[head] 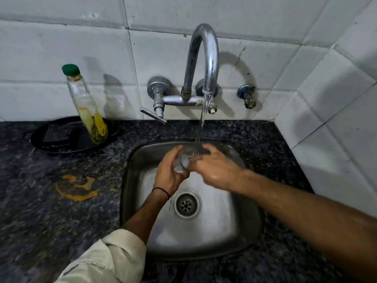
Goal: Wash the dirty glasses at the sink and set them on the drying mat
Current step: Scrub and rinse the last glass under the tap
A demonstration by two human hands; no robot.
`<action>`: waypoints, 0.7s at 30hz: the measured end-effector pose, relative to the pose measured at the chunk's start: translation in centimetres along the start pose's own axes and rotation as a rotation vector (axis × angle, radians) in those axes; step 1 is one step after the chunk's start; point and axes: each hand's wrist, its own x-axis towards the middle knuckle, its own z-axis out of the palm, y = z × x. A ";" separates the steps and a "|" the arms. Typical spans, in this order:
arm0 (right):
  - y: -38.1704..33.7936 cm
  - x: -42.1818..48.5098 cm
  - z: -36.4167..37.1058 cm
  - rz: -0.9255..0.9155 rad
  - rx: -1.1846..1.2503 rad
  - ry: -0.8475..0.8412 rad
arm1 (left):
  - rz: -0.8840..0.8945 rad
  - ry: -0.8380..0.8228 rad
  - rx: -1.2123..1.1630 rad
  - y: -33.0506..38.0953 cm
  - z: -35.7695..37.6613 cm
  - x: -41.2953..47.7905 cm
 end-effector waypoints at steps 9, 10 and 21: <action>-3.6 4.7 0.5 0.848 1.746 0.089 | 0.121 0.128 0.030 -0.2 1.2 -0.4; -3.6 4.4 1.6 0.764 1.569 0.190 | 0.128 0.121 -0.001 0.0 0.9 -0.3; 0.8 1.0 1.6 0.052 -0.112 -0.059 | 0.135 -0.060 0.056 0.5 -0.1 1.0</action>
